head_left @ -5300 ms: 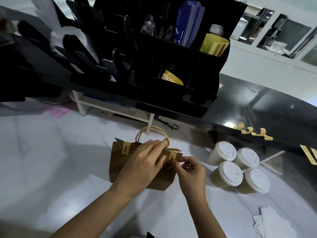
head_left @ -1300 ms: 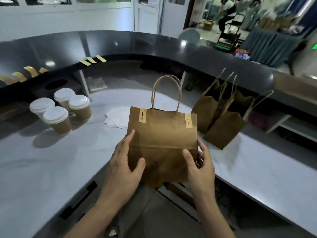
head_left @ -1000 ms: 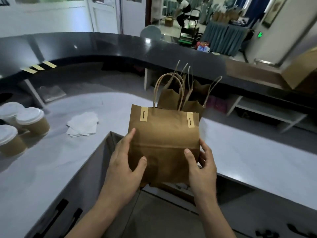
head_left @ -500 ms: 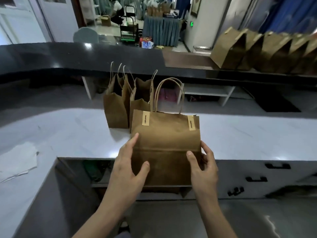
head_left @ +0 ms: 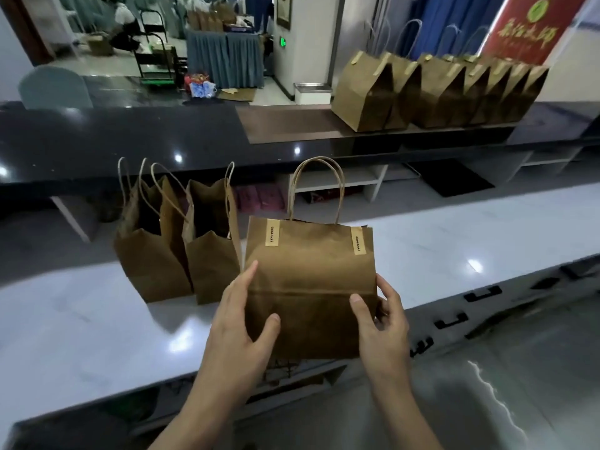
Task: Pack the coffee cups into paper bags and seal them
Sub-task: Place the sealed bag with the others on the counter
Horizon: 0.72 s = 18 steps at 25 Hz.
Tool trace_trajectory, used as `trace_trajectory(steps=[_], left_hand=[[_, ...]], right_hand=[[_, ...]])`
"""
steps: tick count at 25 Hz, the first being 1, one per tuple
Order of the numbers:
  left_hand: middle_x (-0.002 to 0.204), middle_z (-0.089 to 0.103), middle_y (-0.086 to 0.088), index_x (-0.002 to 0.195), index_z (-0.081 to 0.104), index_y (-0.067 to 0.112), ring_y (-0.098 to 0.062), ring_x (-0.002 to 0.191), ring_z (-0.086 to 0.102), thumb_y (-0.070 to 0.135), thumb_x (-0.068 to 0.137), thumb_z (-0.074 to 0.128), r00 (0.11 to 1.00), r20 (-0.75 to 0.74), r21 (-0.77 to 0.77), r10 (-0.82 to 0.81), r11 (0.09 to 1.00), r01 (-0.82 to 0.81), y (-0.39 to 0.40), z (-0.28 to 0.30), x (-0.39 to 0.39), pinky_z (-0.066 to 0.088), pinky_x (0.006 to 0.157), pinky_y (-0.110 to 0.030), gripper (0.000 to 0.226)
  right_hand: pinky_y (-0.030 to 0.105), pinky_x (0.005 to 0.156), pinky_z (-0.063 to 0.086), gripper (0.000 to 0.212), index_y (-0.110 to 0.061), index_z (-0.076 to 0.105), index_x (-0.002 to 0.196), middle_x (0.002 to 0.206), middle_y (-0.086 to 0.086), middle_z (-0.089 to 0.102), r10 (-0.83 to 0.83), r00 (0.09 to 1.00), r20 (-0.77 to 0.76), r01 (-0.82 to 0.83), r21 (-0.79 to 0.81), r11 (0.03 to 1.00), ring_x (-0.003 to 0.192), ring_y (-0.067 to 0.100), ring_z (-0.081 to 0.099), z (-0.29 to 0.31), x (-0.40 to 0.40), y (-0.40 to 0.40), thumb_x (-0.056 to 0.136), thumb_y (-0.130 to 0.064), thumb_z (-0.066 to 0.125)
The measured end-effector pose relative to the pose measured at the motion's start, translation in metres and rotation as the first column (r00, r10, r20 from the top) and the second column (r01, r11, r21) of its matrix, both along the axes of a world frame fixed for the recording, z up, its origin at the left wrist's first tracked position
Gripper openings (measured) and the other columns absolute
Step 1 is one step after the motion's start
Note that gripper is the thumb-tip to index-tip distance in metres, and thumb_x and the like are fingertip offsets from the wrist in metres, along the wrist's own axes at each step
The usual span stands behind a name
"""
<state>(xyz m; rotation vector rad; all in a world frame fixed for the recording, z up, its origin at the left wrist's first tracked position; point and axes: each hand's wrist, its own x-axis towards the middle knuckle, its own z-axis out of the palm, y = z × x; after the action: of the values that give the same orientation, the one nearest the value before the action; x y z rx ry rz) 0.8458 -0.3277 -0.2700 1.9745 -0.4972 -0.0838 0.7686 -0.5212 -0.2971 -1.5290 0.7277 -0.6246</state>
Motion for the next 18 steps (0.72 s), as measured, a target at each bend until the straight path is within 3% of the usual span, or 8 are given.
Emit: trace_trajectory(steps=[4,6,8,10,18], left_hand=[[0.152,0.029,0.033,0.150,0.022,0.055,0.015,0.139,0.024,0.022,0.093,0.067,0.999,0.019,0.002,-0.051,0.999,0.051,-0.017,0.007,0.043,0.028,0.117,-0.031,0.080],[0.152,0.031,0.026,0.152,0.024,0.049,0.011,0.141,0.025,0.020,0.092,0.068,0.997,0.052,0.008,-0.063,0.998,0.062,-0.026,0.009,0.061,0.026,0.118,-0.030,0.080],[0.151,0.031,0.024,0.152,0.023,0.049,0.010,0.139,0.027,0.022,0.091,0.068,0.995,0.066,0.014,-0.074,0.997,0.073,-0.035,0.009,0.076,0.026,0.115,-0.027,0.080],[0.150,0.031,0.023,0.151,0.023,0.052,0.008,0.136,0.029,0.024,0.091,0.068,0.993,0.068,0.018,-0.094,0.996,0.093,-0.047,0.008,0.089,0.027,0.112,-0.027,0.080],[0.135,0.027,0.051,0.148,0.025,0.056,0.007,0.132,0.033,0.030,0.093,0.064,0.988,0.010,-0.007,-0.152,0.988,0.152,-0.101,0.014,0.134,0.031,0.111,-0.031,0.072]], right_hand=[[0.046,0.099,0.057,0.044,-0.057,0.051,0.131,0.133,-0.002,0.058,-0.071,0.998,-0.003,0.071,0.003,0.998,0.124,0.019,0.057,0.005,0.028,-0.009,0.092,-0.045,0.068],[0.036,0.090,0.060,0.043,-0.060,0.051,0.129,0.130,-0.005,0.060,-0.108,0.994,0.003,0.108,-0.016,0.994,0.122,0.015,0.058,0.009,0.039,-0.013,0.091,-0.046,0.068],[0.017,0.076,0.058,0.042,-0.058,0.053,0.128,0.126,-0.005,0.063,-0.145,0.989,0.021,0.145,-0.029,0.989,0.119,0.011,0.060,0.012,0.046,-0.017,0.092,-0.043,0.068],[0.012,0.071,0.055,0.042,-0.057,0.055,0.128,0.122,-0.004,0.065,-0.181,0.983,0.040,0.183,-0.036,0.983,0.116,0.008,0.062,0.013,0.053,-0.025,0.093,-0.038,0.069],[0.034,0.093,0.055,0.040,-0.060,0.055,0.124,0.122,-0.008,0.065,-0.217,0.973,0.083,0.221,-0.036,0.975,0.117,0.006,0.060,0.021,0.086,-0.074,0.094,-0.036,0.069]])
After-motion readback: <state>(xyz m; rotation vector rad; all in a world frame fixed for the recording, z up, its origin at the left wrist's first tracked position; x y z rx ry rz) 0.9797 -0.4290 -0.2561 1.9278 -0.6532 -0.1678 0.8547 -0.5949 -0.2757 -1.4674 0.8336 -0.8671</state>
